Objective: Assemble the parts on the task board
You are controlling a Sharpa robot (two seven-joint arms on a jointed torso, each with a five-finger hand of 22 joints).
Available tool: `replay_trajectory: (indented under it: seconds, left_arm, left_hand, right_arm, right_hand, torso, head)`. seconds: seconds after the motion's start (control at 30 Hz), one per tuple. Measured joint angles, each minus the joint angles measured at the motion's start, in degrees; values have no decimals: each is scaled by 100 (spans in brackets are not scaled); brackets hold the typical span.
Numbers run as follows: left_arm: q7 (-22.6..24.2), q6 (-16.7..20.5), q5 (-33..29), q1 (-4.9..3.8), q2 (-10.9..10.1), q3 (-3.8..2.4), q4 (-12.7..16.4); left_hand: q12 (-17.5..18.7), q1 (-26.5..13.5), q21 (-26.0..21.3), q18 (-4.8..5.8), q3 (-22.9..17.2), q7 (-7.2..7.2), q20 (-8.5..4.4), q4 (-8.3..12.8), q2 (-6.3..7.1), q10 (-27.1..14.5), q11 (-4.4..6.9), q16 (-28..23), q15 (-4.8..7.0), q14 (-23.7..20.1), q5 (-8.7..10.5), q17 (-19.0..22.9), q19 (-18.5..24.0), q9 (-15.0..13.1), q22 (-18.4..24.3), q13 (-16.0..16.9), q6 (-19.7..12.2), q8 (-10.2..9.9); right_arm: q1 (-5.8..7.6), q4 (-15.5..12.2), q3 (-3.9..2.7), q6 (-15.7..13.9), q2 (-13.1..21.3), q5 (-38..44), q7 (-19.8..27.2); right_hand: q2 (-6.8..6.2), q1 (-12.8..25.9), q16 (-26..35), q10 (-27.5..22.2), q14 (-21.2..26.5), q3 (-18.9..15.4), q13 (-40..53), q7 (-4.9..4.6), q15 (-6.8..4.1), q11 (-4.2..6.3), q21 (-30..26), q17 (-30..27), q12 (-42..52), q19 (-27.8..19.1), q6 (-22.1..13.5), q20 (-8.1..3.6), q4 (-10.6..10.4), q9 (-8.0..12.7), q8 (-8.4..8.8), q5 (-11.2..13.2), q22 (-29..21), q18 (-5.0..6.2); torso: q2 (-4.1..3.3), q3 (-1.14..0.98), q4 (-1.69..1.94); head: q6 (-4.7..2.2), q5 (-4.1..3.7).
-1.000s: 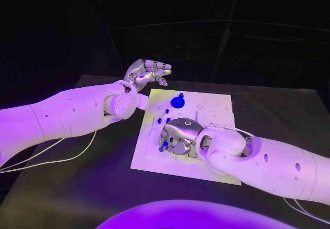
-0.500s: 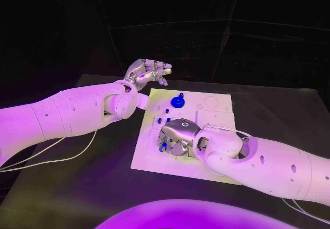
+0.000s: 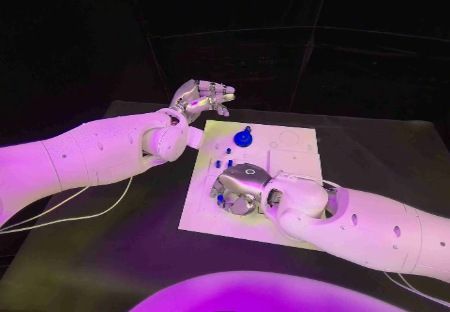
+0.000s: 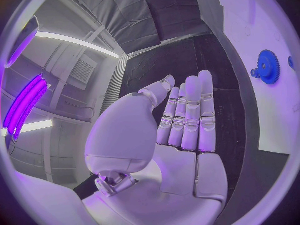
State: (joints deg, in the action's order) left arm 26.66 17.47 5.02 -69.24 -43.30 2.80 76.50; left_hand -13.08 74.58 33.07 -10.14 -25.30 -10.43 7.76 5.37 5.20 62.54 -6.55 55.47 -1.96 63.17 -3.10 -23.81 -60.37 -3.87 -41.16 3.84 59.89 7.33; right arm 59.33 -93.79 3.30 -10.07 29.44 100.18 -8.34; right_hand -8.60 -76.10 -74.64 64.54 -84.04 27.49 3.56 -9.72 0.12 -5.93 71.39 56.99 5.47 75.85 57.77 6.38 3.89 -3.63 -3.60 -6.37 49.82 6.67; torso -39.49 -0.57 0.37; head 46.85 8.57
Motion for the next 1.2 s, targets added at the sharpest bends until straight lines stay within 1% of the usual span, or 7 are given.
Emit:
replay_trajectory:
  seconds: [0.5,0.7,0.8,0.9,1.0,1.13,1.2]
  left_arm:
    - [-22,-11,0,0,-13,0,0]
    - [-34,-18,0,0,-19,0,-7]
    - [-38,-21,0,0,-26,0,-9]
    - [-42,-24,0,0,-42,1,-9]
    - [-45,-25,-1,0,-60,2,-10]
    - [-49,-26,-1,0,-64,4,-13]
    - [-51,-28,-1,0,-66,4,-13]
  left_hand:
    - [0,0,0,0,16,0,0,16,0,-21,-21,0,0,0,0,13,0,0,9,0,0,0]
    - [0,0,0,0,16,0,0,16,0,-21,-21,0,0,0,0,13,0,0,9,0,0,0]
    - [-22,0,0,0,32,0,0,0,0,-21,-21,0,0,0,0,13,0,0,9,0,0,0]
    - [-23,0,0,0,32,0,0,0,0,-21,-21,0,0,0,0,13,0,0,9,0,0,0]
    - [-23,0,0,0,32,0,0,0,0,-21,-21,0,0,0,0,13,0,0,9,0,0,0]
    - [-23,0,0,0,32,0,0,0,0,-21,-21,0,0,0,0,13,0,0,9,0,0,0]
    - [-23,0,-17,0,32,0,0,0,0,-21,-21,0,-13,-13,0,14,0,0,8,0,0,0]
  right_arm:
    - [1,-70,0,-424,209,-52,167]
    - [1,-327,-3,-858,578,-160,289]
    - [7,-563,-60,-1069,924,-334,363]
    - [115,-798,-159,-1277,1384,-730,404]
    - [259,-979,-218,-1410,1828,-1214,366]
    - [329,-1131,-229,-1427,2374,-1799,146]
    - [348,-1161,-231,-1376,2619,-2047,-38]
  right_hand:
    - [-44,58,266,-766,102,-655,11,-37,102,-72,-504,-488,-124,-346,-497,59,-14,-9,0,-29,-835,93]
    - [-40,53,302,-796,102,-1021,26,-31,102,-62,-538,-569,50,-346,-581,58,-42,-13,0,-90,-913,93]
    - [30,81,331,-544,102,-1222,63,-46,102,-37,-567,-606,274,-346,-511,58,-116,-36,-40,-187,-917,93]
    - [111,251,208,52,46,-1405,163,-42,45,25,-411,-331,614,-175,-385,17,-300,-52,-71,-314,-626,93]
    - [-37,591,-42,772,-10,-1886,410,38,-40,154,-164,69,1112,30,-431,-69,-562,-47,-99,-399,-225,92]
    - [-20,744,-208,1360,1,-2524,1002,239,-230,368,74,313,1968,208,-232,-247,-944,-137,-397,-445,178,92]
    - [84,699,-321,1365,8,-3023,2403,309,-282,382,179,467,3341,279,-203,-318,-1349,-202,-669,-447,341,37]
  torso:
    - [0,-3,0]
    - [5,-6,-7]
    - [8,-5,-8]
    - [15,-3,-12]
    - [19,1,-23]
    - [34,10,-55]
    - [41,15,-76]
  head:
    - [4,5]
    - [-27,-42]
    - [-58,-103]
    - [-113,-206]
    - [-183,-327]
    - [-258,-480]
    - [-279,-550]
